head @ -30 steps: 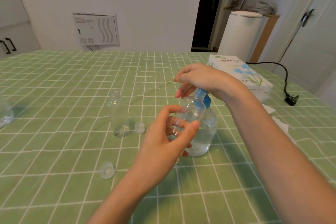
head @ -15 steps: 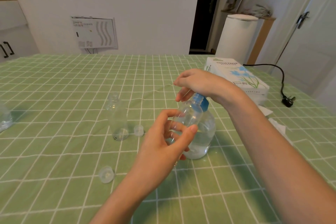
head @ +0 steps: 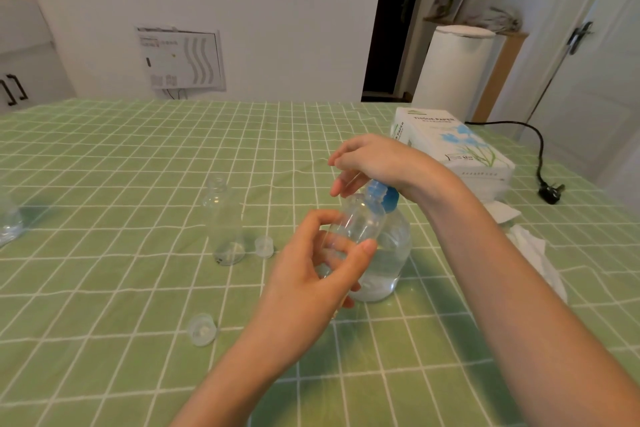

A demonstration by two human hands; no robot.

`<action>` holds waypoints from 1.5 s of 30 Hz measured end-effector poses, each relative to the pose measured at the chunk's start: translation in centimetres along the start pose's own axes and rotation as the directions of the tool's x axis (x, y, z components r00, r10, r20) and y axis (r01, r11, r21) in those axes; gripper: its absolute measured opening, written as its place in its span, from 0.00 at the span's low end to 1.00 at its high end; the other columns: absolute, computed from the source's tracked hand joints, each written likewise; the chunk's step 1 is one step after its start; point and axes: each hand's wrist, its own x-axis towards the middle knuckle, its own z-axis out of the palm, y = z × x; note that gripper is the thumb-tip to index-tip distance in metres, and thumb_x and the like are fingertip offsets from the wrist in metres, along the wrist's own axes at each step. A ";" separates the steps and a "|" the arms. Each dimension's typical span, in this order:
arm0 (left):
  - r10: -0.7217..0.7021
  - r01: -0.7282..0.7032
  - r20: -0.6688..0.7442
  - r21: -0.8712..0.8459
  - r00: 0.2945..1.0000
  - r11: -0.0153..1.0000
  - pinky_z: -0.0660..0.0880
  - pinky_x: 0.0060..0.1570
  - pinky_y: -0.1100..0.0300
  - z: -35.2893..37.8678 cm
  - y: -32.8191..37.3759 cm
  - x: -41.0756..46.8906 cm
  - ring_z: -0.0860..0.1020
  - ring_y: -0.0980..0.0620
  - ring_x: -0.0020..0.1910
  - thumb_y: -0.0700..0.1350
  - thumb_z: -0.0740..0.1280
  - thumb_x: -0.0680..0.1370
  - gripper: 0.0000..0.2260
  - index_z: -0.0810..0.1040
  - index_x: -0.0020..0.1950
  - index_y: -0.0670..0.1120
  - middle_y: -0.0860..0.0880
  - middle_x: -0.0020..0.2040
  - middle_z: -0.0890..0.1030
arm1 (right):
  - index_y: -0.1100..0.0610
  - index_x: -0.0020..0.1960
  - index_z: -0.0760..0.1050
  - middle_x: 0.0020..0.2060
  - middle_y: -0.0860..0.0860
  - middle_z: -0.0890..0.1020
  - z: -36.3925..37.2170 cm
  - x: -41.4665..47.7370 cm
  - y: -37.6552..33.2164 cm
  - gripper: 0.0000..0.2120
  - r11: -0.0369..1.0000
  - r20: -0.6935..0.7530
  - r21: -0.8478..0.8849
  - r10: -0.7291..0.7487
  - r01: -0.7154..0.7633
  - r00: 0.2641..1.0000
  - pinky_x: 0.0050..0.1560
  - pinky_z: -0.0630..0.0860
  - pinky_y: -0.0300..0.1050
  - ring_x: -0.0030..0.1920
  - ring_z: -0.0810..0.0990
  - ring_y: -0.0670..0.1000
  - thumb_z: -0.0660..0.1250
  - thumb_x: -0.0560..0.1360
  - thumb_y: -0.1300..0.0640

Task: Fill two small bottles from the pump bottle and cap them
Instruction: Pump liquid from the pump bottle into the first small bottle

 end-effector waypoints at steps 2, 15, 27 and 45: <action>-0.003 0.003 0.005 -0.001 1.000 1.000 0.76 0.30 0.65 -0.1 0.0 0.0 0.78 0.57 0.31 0.58 0.69 0.65 0.20 0.74 0.54 0.52 0.52 0.38 0.81 | 0.59 0.62 0.73 0.39 0.52 0.84 0.0 0.0 0.1 0.14 1.000 -0.009 -0.002 0.004 -0.004 1.000 0.64 0.71 0.56 0.57 0.80 0.58 0.57 0.79 0.59; 0.002 -0.002 0.010 -0.024 1.000 1.000 0.72 0.28 0.69 -0.1 0.5 0.1 0.78 0.59 0.30 0.57 0.68 0.65 0.17 0.74 0.52 0.55 0.55 0.36 0.80 | 0.59 0.59 0.74 0.38 0.52 0.85 -0.7 0.1 -0.5 0.12 0.998 -0.023 -0.057 -0.008 0.007 1.000 0.62 0.74 0.56 0.53 0.83 0.57 0.60 0.79 0.56; -0.009 0.010 0.022 -0.013 1.000 1.000 0.75 0.30 0.65 -0.2 0.1 0.0 0.78 0.58 0.32 0.57 0.68 0.65 0.19 0.74 0.54 0.54 0.56 0.37 0.80 | 0.57 0.58 0.74 0.36 0.50 0.84 0.0 0.3 0.3 0.11 1.000 -0.043 -0.017 0.005 -0.006 0.999 0.63 0.73 0.59 0.59 0.77 0.65 0.58 0.78 0.59; 0.000 0.001 0.027 -0.006 1.000 1.000 0.76 0.31 0.65 -0.3 0.0 0.1 0.78 0.57 0.34 0.57 0.69 0.66 0.17 0.74 0.53 0.55 0.56 0.39 0.80 | 0.56 0.56 0.76 0.34 0.49 0.84 -0.1 0.3 0.2 0.09 1.000 -0.038 -0.007 -0.010 0.009 0.999 0.63 0.72 0.58 0.57 0.79 0.64 0.59 0.79 0.58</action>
